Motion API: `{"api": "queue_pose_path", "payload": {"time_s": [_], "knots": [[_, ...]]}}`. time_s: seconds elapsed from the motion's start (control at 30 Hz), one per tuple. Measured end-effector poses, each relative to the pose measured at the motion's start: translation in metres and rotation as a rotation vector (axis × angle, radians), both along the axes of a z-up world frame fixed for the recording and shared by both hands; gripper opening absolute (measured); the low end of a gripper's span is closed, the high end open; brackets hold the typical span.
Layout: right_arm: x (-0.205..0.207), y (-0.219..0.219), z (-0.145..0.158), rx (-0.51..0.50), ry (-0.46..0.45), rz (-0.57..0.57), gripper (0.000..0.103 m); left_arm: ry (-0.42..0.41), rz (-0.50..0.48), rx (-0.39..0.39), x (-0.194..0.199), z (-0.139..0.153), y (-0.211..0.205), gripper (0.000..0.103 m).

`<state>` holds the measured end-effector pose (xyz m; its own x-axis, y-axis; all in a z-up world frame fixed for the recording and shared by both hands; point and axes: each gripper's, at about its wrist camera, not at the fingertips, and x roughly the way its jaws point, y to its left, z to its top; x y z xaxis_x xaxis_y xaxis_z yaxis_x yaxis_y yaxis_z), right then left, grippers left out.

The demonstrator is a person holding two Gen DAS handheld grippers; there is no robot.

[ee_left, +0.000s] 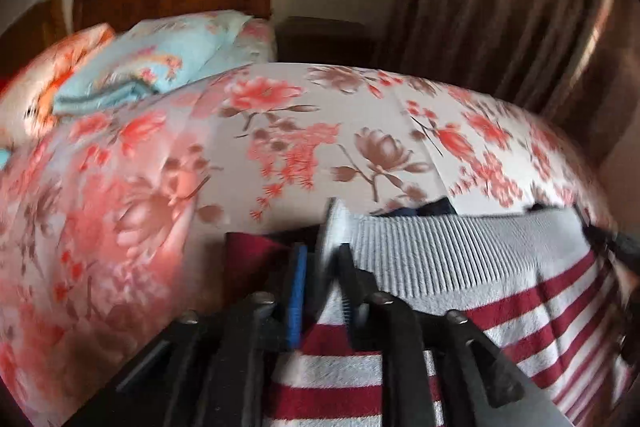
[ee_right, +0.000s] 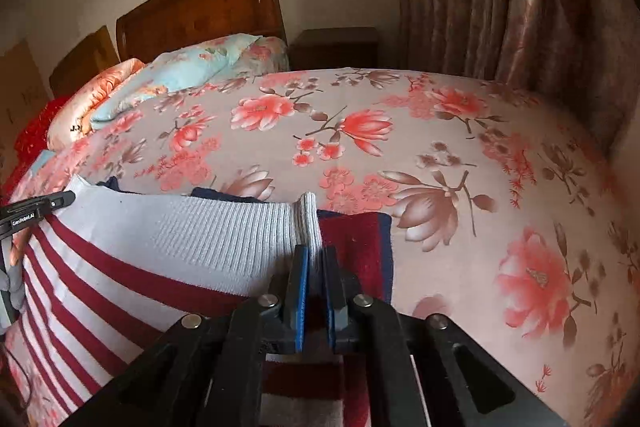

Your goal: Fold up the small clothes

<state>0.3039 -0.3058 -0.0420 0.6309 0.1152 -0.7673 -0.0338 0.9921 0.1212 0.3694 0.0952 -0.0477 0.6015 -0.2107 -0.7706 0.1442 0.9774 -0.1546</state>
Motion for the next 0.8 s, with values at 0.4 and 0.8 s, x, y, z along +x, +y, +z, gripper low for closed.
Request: {"api": "queue_pose_path", "payload": {"time_s": [0.4, 0.8], "knots": [[-0.006, 0.059, 0.034, -0.043, -0.05, 0.088, 0.026, -0.201, -0.002, 0.078, -0.043, 0.047, -0.057, 0.103], [0.005, 0.033, -0.003, 0.081, -0.025, -0.058, 0.025, 0.025, 0.083, 0.06, -0.012, -0.01, -0.041, 0.103]]}}
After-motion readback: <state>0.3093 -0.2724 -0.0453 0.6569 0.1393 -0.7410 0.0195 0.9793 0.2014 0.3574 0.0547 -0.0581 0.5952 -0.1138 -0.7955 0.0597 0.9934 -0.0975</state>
